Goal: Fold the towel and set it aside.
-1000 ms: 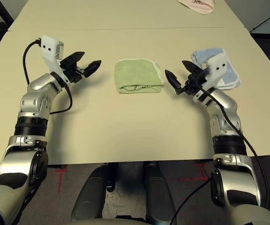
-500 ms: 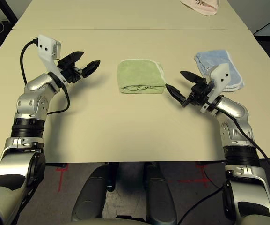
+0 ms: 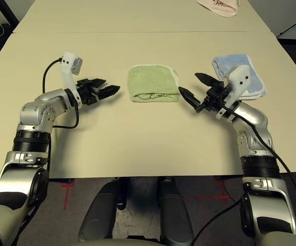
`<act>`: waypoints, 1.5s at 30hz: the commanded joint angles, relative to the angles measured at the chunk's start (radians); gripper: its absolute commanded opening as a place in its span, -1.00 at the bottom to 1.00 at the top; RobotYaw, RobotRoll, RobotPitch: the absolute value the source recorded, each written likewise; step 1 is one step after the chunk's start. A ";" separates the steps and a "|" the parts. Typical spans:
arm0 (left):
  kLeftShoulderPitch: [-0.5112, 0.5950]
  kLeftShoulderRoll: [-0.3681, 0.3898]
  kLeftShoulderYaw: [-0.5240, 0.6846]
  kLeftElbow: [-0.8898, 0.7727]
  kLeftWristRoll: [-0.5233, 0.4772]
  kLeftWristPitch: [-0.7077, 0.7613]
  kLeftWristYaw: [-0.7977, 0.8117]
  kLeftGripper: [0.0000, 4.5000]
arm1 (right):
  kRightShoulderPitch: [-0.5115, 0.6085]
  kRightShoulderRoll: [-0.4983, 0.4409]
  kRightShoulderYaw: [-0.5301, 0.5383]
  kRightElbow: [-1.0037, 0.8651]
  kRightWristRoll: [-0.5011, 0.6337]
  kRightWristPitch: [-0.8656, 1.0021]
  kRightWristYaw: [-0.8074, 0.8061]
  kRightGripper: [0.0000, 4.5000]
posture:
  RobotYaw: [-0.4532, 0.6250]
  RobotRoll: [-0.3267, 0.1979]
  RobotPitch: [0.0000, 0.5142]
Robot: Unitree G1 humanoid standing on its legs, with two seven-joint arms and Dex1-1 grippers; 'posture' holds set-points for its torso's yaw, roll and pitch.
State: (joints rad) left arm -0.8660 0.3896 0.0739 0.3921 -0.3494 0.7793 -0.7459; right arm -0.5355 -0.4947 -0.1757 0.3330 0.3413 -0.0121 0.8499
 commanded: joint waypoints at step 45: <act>-0.283 -0.198 0.043 0.532 -0.102 0.185 -0.039 1.00 | 0.018 -0.009 0.005 -0.020 -0.010 -0.001 -0.030 0.99 | -0.08 0.25 -0.18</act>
State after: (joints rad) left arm -1.1425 0.2117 0.1199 0.8867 -0.4665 0.9592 -0.7929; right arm -0.5354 -0.4970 -0.1712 0.3198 0.3365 -0.0121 0.8219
